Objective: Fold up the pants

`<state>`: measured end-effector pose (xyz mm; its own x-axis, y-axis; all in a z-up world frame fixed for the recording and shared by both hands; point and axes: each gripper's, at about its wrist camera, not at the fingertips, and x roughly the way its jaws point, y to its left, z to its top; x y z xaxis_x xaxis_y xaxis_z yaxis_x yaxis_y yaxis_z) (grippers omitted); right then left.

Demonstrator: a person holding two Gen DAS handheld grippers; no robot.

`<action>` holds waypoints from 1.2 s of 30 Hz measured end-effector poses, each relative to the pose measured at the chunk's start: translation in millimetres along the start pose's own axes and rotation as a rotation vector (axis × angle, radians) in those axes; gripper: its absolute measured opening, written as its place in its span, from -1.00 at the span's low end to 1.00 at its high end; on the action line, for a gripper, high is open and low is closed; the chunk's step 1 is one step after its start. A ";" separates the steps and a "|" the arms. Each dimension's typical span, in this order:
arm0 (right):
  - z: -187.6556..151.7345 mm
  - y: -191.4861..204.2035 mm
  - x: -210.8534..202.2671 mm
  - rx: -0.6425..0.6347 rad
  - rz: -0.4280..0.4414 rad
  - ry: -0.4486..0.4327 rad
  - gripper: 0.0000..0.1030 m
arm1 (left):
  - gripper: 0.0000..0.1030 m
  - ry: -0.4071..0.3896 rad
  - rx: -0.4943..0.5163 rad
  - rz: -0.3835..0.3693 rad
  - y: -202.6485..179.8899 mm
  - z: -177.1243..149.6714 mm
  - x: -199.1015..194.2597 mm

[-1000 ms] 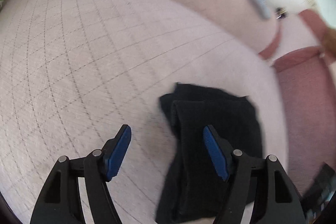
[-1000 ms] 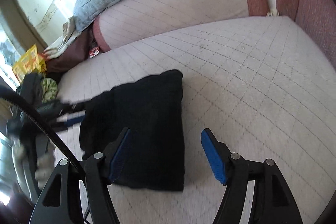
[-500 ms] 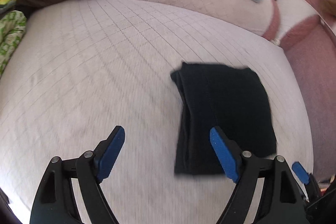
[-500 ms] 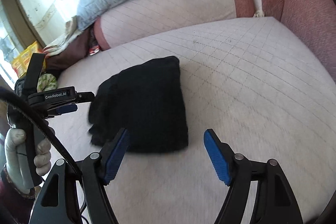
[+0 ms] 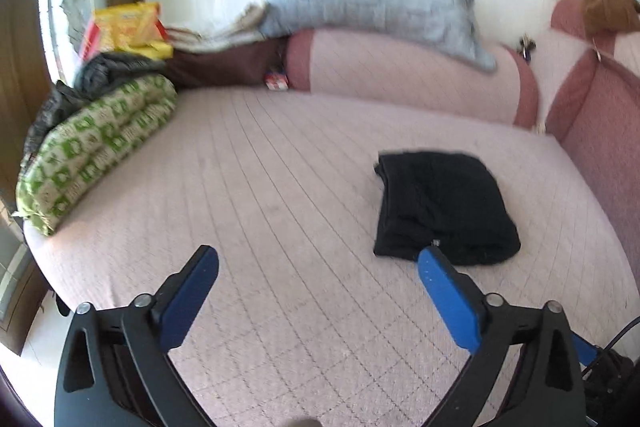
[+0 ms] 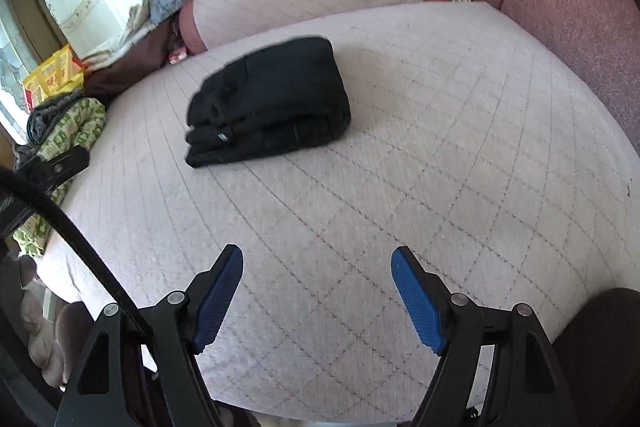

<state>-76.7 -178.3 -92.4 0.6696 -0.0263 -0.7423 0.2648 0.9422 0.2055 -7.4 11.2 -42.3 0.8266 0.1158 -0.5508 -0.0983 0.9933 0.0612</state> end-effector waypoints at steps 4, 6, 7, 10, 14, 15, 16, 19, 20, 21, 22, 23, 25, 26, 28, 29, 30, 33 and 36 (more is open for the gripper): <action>5.4 16.3 -6.7 -0.062 -0.010 -0.024 0.60 | 0.99 0.028 -0.040 -0.025 5.0 6.0 2.3; 7.4 23.6 -5.7 -0.087 -0.012 -0.020 0.60 | 0.99 0.065 -0.044 -0.032 5.5 2.0 4.0; 7.8 26.8 -5.1 -0.098 -0.011 -0.018 0.60 | 1.00 0.083 -0.037 -0.032 4.0 -0.8 5.8; 6.4 35.8 -3.1 -0.131 -0.011 -0.014 0.61 | 0.99 0.116 -0.008 -0.035 -1.5 -7.7 10.6; 3.0 39.9 3.6 -0.147 -0.015 0.005 0.62 | 0.99 0.156 0.008 -0.058 -6.5 -14.7 17.5; 2.0 39.9 5.2 -0.146 -0.017 0.011 0.62 | 0.99 0.166 0.013 -0.064 -8.0 -16.4 19.6; 1.0 38.7 7.5 -0.143 -0.020 0.019 0.62 | 0.99 0.171 0.017 -0.065 -9.8 -17.8 20.4; 0.2 35.2 11.7 -0.134 -0.031 0.033 0.62 | 0.99 0.194 0.034 -0.077 -15.0 -21.7 24.3; 0.5 33.6 13.1 -0.130 -0.039 0.037 0.62 | 0.99 0.205 0.042 -0.087 -17.4 -23.3 25.8; 0.9 31.9 14.4 -0.125 -0.045 0.041 0.63 | 0.99 0.213 0.050 -0.091 -19.3 -24.8 27.0; 0.9 30.8 15.0 -0.121 -0.048 0.043 0.64 | 0.99 0.221 0.059 -0.095 -22.1 -26.9 28.4; 1.2 29.2 16.6 -0.118 -0.051 0.047 0.64 | 0.99 0.229 0.067 -0.098 -24.4 -28.7 29.7; 1.6 27.4 19.1 -0.115 -0.057 0.052 0.65 | 0.99 0.244 0.077 -0.106 -28.3 -32.0 32.3; 1.6 27.0 20.1 -0.114 -0.060 0.055 0.65 | 0.99 0.250 0.080 -0.108 -29.3 -33.1 33.3; 1.6 25.7 22.7 -0.115 -0.067 0.061 0.65 | 0.99 0.262 0.084 -0.107 -30.8 -34.3 35.9; 1.7 25.1 23.8 -0.115 -0.071 0.063 0.65 | 0.99 0.264 0.085 -0.107 -31.1 -34.8 36.9; 2.4 24.0 24.9 -0.116 -0.073 0.065 0.66 | 0.99 0.265 0.085 -0.105 -31.2 -35.1 37.7; 2.7 21.8 27.7 -0.112 -0.078 0.073 0.66 | 0.99 0.274 0.088 -0.102 -31.9 -36.2 40.5; 2.4 20.8 30.2 -0.110 -0.081 0.083 0.66 | 0.99 0.291 0.090 -0.104 -33.1 -38.4 44.6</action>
<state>-49.3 -160.3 -109.1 0.5887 -0.0800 -0.8044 0.2346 0.9692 0.0753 11.4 -16.6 -100.8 0.6354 0.0207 -0.7719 0.0386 0.9975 0.0586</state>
